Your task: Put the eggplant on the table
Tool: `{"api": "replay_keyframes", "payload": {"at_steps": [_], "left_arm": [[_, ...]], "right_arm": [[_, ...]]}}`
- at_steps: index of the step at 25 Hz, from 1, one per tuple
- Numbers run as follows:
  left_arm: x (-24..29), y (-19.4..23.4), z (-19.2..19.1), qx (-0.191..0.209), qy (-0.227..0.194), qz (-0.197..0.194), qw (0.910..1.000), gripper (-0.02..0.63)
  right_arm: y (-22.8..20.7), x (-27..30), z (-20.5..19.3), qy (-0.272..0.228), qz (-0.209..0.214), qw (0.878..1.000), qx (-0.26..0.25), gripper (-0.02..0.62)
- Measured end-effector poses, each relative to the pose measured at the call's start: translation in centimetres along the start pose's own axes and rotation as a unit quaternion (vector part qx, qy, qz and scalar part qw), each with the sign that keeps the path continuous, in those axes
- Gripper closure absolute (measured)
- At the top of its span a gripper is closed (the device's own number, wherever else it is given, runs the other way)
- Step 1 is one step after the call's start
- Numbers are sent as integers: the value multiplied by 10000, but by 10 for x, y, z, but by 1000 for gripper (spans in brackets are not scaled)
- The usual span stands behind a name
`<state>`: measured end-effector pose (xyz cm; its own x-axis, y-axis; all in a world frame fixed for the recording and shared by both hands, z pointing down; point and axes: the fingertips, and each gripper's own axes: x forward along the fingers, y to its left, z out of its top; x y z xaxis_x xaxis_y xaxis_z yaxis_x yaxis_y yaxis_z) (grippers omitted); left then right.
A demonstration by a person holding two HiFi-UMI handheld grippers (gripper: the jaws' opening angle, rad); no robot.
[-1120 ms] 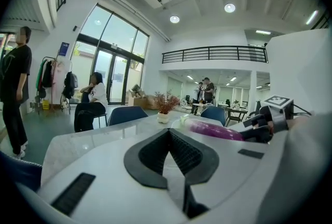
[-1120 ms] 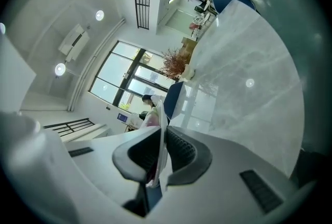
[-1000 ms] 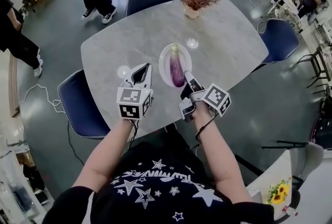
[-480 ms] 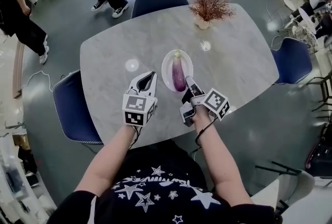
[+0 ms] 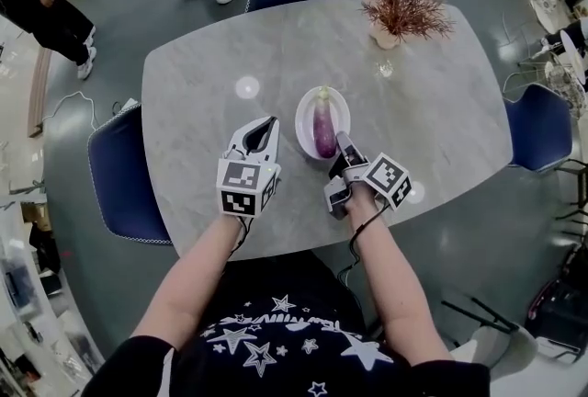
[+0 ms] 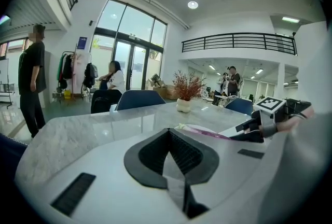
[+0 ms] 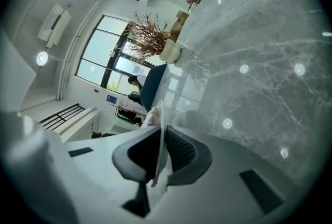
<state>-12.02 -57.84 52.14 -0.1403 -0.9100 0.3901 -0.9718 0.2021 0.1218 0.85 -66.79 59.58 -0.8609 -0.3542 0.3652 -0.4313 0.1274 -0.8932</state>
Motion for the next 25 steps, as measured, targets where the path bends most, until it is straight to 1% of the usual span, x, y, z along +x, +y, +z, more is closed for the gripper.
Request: {"api": "replay_keyframes", "payload": {"at_steps": [3,7,18,25], "left_arm": [[4,4,-7,-98,86,-57,9999,600],[15,5,-13,-125,134,-96,9998,600],[20,8,-14,-149,202,-77,9997,600],[17,10,-11,-139,176,-106,9997,600]], "right_arm": [[-8,10,-2,2,-135,9998,128,566],[-18,23,2,50,-310,9994,117,566],[-28,26,-1,116,-647,9977,144,566],[-36,27,-5,258,-835,9961,129,566]]}}
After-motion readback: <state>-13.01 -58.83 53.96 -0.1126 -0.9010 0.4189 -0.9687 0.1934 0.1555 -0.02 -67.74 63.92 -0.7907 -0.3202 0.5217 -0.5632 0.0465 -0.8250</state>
